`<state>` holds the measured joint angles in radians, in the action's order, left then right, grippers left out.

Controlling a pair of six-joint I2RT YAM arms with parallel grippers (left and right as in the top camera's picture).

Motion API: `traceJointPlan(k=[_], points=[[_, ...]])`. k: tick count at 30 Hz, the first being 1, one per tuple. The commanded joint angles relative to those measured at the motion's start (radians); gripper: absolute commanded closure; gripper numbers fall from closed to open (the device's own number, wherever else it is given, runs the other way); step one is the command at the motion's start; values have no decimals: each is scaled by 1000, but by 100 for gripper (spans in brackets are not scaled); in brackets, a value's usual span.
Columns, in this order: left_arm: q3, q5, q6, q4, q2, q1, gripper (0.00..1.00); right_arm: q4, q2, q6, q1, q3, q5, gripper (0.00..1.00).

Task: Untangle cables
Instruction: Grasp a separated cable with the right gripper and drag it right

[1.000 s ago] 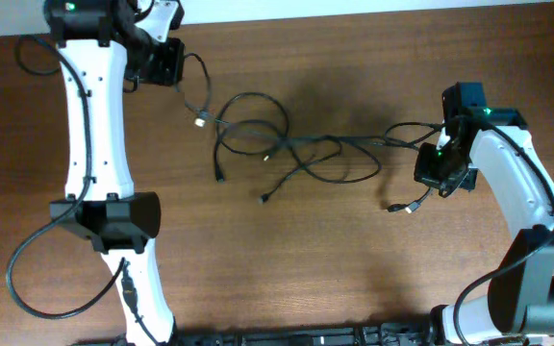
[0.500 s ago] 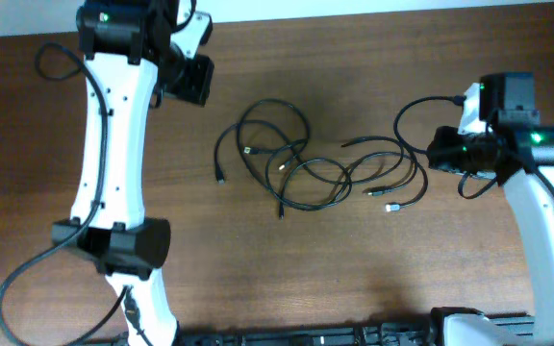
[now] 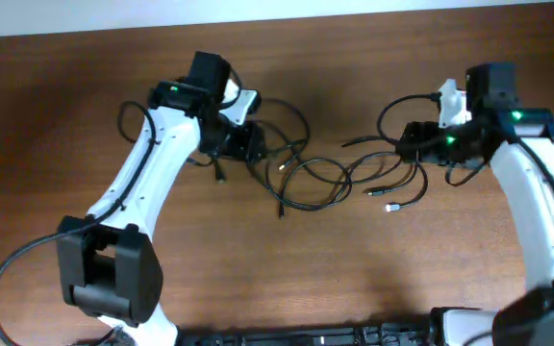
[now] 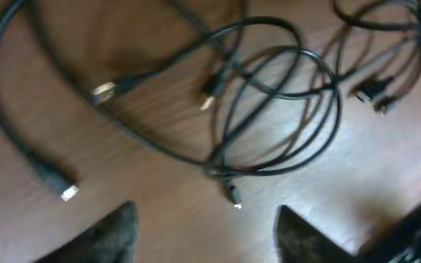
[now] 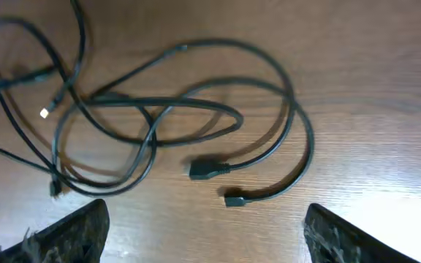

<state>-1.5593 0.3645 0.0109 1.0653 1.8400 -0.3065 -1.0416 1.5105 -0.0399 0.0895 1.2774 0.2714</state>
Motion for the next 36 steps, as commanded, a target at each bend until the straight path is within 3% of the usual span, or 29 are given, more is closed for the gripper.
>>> traceJointPlan(k=[1, 6, 8, 10, 12, 16, 20, 26, 30, 36], points=[[7, 17, -77, -25, -4, -82, 28, 11, 106, 78, 2, 2, 69, 16], [7, -13, -76, -47, -4, -100, 24, 251, 297, 92, 2, 2, 66, 16], [9, -13, -77, -47, -4, -100, 24, 272, 356, 90, 2, 2, 69, 16], [9, -13, -77, -47, -4, -100, 24, 275, 372, 81, 2, 2, 147, 23], [9, -13, -76, -45, -4, -100, 25, 279, 374, 81, 2, 2, 183, 61], [9, -13, -77, -43, -4, -100, 25, 270, 376, 81, 2, -30, 223, 90], [9, -13, -77, -57, -4, -100, 25, 216, 376, 81, 2, -31, 224, 94], [9, -13, -77, -54, -4, -100, 25, 74, 324, 120, 2, -2, 473, 96], [9, -13, -77, -54, -4, -100, 25, -18, 131, 193, 2, 219, 791, 96], [9, -13, -77, -55, -4, -100, 25, -5, -108, 124, 2, 650, 797, 96]])
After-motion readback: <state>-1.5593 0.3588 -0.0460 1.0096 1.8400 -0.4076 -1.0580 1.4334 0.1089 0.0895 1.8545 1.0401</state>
